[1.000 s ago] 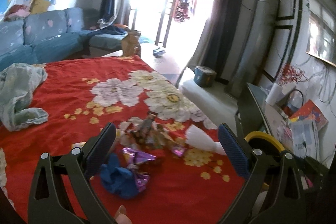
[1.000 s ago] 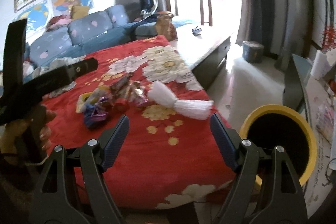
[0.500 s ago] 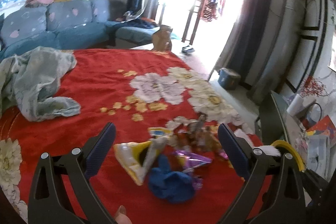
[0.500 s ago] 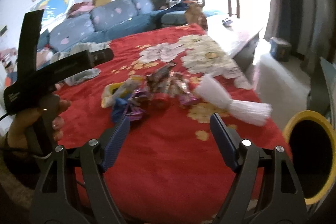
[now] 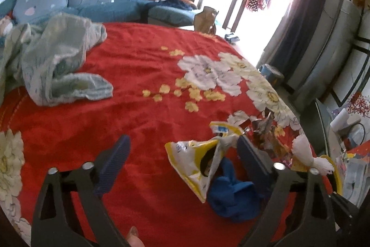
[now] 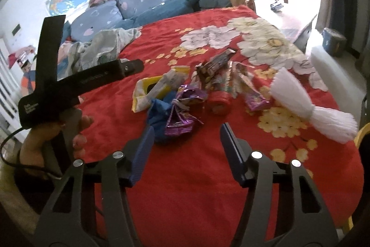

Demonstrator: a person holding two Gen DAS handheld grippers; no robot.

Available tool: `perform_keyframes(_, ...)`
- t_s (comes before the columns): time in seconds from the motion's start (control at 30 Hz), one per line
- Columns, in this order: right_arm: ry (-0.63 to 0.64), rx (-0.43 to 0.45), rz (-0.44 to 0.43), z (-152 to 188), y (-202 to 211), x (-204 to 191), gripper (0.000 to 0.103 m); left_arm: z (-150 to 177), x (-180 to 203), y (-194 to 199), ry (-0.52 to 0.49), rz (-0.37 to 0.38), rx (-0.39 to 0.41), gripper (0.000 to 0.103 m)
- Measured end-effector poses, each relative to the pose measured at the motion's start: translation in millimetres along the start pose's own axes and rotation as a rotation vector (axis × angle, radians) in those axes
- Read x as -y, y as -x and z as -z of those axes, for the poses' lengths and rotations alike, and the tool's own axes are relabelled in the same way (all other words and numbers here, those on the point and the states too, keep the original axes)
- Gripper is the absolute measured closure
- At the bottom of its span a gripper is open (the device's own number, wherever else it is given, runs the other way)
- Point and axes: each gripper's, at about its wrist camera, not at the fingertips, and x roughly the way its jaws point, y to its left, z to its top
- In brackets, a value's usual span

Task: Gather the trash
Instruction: 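Grasp the yellow-white chip bag with the left tool while the right tool grasps the purple wrapper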

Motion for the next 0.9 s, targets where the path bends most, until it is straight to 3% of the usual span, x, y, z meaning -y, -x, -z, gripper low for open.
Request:
perform_keyframes(0.27, 0.013, -0.048, -0.033, -2.5, -25.2, -5.7, 0.058, 7.4, -16.4, -21.4, 0.082, 0.065, -0.096, 0.042)
perform_keyframes(0.53, -0.007, -0.088, -0.065, 1.4, -36.9, -3.7, 0.097, 14.3, -26.7, -34.2, 0.158, 0.130, -0.141, 0.060)
perform_keyframes(0.67, -0.016, -0.077, -0.067, 4.6, -32.1, -0.2, 0.100, 14.5, -23.8, -35.3, 0.161, 0.156, -0.148, 0.069)
perform_keyframes(0.9, -0.018, -0.054, -0.074, 5.1, -21.8, 0.6, 0.102, 15.5, -28.9, -38.2, 0.221, 0.224, -0.176, 0.071)
